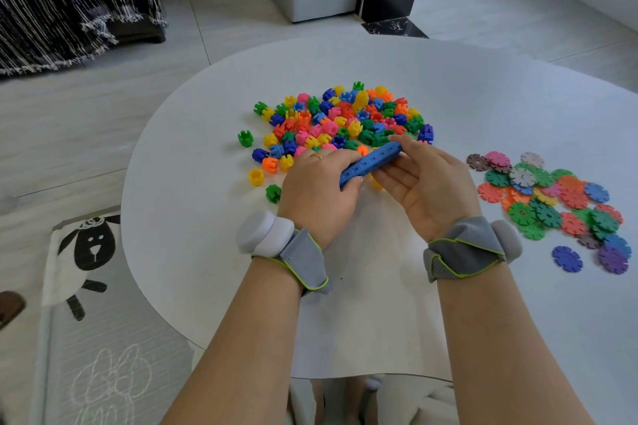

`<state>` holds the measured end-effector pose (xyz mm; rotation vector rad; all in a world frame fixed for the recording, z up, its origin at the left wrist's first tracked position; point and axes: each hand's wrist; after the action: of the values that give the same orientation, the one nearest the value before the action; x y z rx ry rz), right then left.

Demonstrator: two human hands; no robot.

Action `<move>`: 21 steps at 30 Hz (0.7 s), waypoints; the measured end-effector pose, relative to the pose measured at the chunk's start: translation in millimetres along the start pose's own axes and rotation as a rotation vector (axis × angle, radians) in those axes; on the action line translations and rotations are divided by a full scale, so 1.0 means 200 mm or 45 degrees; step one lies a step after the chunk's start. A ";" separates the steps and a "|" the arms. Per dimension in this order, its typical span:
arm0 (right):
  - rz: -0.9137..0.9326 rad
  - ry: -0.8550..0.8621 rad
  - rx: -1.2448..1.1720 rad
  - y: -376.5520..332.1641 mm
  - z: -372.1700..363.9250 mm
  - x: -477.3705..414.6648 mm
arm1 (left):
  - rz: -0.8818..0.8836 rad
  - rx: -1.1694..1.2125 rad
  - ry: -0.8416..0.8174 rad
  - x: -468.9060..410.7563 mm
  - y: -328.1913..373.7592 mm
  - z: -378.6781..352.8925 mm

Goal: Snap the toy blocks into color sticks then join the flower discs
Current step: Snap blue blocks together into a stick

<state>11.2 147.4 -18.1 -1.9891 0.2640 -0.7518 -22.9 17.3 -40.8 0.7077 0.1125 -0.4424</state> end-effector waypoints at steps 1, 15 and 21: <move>-0.003 -0.003 0.008 0.00 0.00 0.00 | -0.001 -0.003 0.004 0.00 0.00 0.00; 0.166 -0.060 0.300 0.06 -0.10 0.03 | 0.107 0.151 -0.022 0.06 -0.01 0.12; 0.211 -0.106 0.400 0.10 -0.19 0.06 | 0.230 0.210 0.119 0.09 -0.08 0.23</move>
<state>-0.6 103.8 -16.9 -1.6740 0.2425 -0.5653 -15.7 -29.5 -21.1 0.8929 0.0995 -0.2474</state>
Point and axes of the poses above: each hand's wrist, its own x-axis away from the middle knuckle, its own z-axis out of the back of the hand, y = z × x, and after that the axes turned 2 degrees about y, right-handed
